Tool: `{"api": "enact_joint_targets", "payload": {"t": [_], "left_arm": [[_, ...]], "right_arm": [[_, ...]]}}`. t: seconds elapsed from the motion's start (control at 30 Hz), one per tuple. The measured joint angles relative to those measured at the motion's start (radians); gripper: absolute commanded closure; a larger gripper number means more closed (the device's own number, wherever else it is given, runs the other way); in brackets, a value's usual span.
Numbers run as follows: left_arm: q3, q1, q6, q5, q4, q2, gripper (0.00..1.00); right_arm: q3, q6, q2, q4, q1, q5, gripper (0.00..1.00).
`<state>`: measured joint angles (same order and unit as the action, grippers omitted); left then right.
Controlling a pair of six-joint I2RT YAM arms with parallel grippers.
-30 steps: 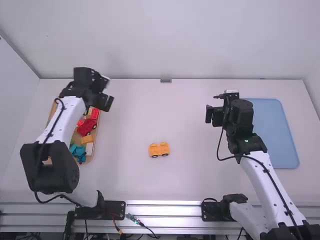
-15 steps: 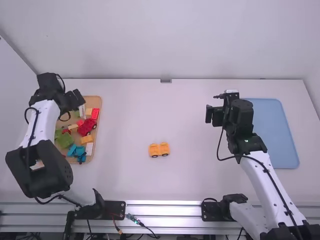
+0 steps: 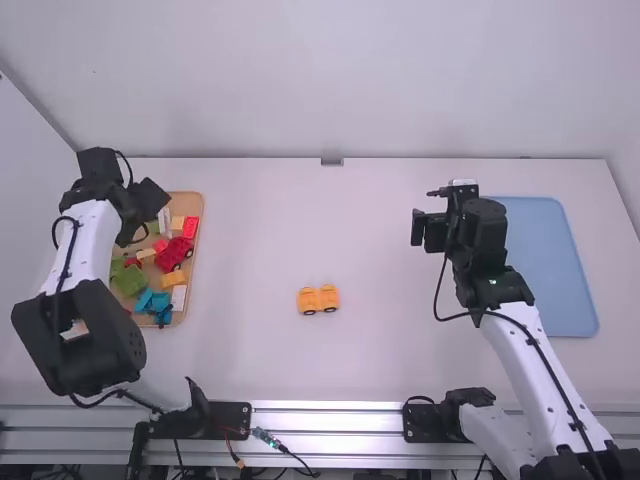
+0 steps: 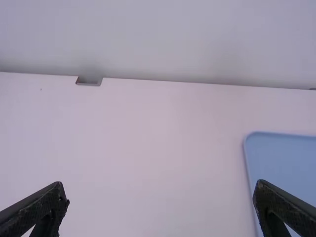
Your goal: Assemble lego blocks to make yellow taxi
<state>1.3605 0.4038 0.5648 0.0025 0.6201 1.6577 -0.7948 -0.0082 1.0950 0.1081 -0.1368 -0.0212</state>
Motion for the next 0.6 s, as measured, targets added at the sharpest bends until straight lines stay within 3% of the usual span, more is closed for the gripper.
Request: {"api": "enact_joint_targets", "payload": {"t": [0.3,0.37,0.6], "left_arm": [[0.127,0.035,0.165,-0.034,0.111,0.183,0.01],[0.184,0.068,0.208,-0.017,0.162,0.25,0.09],[0.295,0.157,0.34,0.046,0.245,0.419,0.11]], "right_arm": [[0.0,0.003,0.0,0.002,0.0,0.0,0.01],[0.0,0.001,0.0,0.005,0.0,-0.004,0.01],[0.0,0.0,0.0,0.007,0.0,-0.002,0.01]]}}
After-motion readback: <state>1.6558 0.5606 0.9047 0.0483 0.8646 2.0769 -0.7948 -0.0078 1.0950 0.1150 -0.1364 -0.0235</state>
